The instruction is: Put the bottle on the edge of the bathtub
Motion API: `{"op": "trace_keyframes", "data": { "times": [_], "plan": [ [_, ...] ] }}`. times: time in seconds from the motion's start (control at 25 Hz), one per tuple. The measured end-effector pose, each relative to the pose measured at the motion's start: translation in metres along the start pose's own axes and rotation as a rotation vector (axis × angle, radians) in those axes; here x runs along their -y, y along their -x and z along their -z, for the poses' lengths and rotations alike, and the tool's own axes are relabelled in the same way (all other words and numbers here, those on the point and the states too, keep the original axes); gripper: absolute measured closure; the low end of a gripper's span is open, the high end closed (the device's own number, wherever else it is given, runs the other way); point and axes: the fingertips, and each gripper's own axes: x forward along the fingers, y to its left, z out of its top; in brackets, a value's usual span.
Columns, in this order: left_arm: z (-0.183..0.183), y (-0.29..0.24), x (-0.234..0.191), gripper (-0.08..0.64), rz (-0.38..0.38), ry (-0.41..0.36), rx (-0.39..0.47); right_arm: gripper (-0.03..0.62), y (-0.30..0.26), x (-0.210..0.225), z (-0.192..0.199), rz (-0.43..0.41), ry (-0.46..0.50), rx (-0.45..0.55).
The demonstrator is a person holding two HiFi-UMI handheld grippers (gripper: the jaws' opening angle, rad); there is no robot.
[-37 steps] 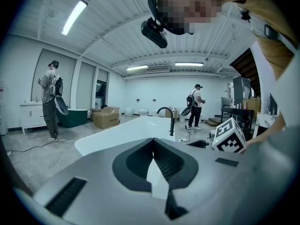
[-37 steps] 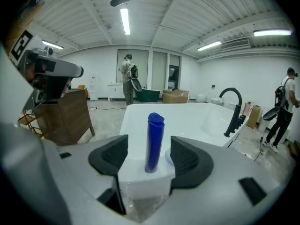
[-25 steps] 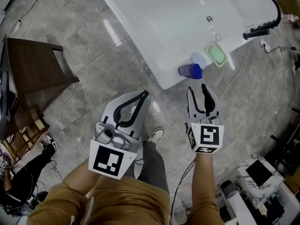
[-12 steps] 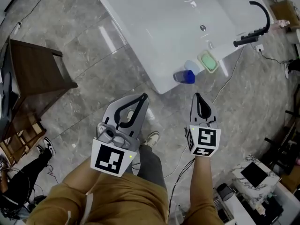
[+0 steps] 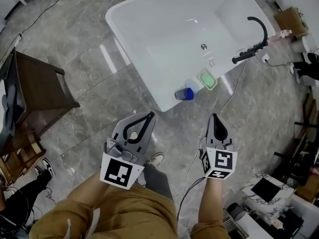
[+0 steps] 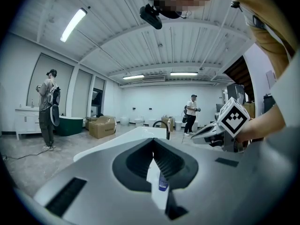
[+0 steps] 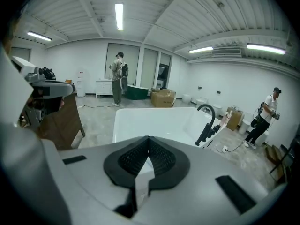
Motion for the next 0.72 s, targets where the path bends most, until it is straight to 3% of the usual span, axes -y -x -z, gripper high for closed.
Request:
{"op": "trace_keyframes", "data": {
  "times": [0.36, 0.72],
  "plan": [
    [-0.054, 0.003, 0.017, 0.552, 0.028, -0.056, 0.057, 0.589, 0.056, 0.023, -0.056, 0.031, -0.022, 0.085],
    [-0.097, 0.014, 0.036, 0.552, -0.004, -0.071, 0.12, 0.589, 0.121, 0.042, -0.103, 0.052, -0.012, 0.184]
  ]
}}
